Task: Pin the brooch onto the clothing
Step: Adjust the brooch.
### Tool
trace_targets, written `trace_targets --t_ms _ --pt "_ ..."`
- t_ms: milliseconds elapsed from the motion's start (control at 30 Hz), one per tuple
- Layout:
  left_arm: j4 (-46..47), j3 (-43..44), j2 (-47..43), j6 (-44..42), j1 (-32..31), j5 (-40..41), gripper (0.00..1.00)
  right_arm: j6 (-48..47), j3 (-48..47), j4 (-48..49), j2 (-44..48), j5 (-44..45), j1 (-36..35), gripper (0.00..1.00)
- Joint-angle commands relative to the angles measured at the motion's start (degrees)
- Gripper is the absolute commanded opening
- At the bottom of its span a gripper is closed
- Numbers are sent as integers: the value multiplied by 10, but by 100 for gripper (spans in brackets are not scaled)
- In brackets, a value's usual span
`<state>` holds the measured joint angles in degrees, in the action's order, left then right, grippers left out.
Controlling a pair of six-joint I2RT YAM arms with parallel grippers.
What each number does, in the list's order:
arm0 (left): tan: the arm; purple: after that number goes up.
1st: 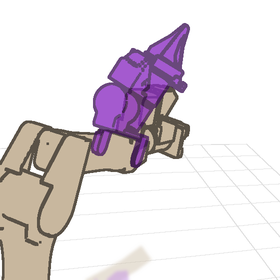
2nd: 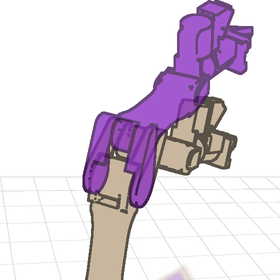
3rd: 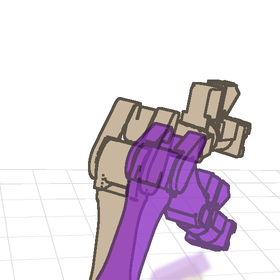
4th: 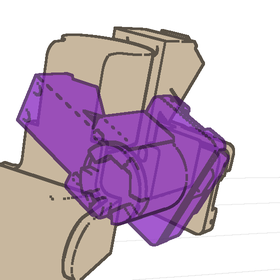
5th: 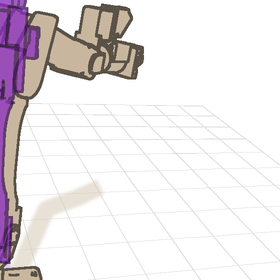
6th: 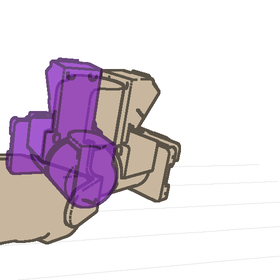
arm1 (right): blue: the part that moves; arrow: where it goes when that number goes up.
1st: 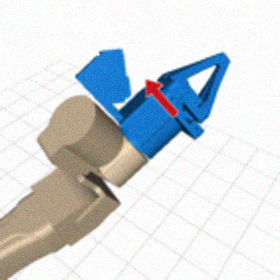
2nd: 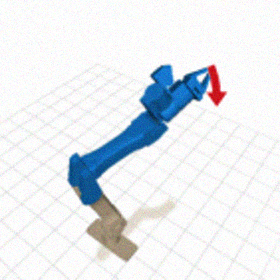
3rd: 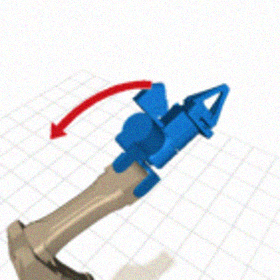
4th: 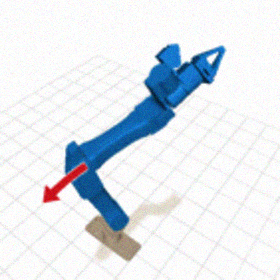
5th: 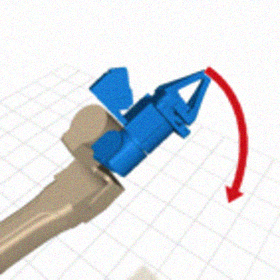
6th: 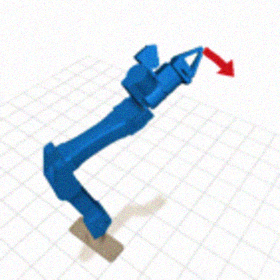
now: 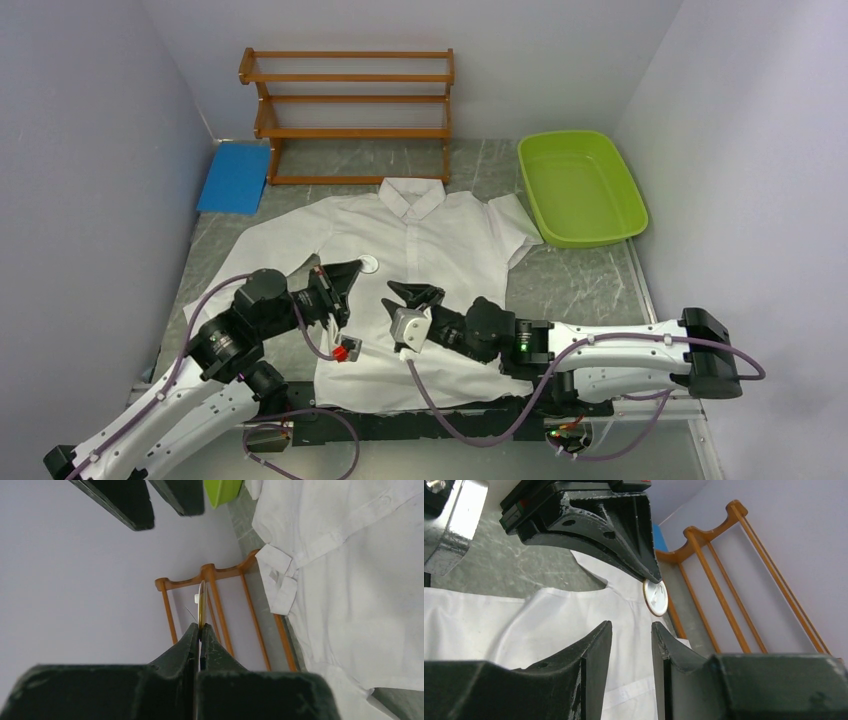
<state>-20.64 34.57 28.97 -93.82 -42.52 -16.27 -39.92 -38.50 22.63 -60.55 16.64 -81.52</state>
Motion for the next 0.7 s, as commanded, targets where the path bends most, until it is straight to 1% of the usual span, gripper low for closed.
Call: trace_targets --t_ms 0,267,533,667 --pt "-8 37 7 49 -1 -29 3 -20 -19 44 -20 3 -5 38" --pt "-84 100 49 168 -2 -90 3 -35 -13 91 -42 18 -6 34" --pt "-85 93 56 197 -2 -118 3 -42 -5 114 -42 29 -6 31" --pt "-86 97 62 212 -2 -127 3 -44 -9 108 -48 26 -6 30"
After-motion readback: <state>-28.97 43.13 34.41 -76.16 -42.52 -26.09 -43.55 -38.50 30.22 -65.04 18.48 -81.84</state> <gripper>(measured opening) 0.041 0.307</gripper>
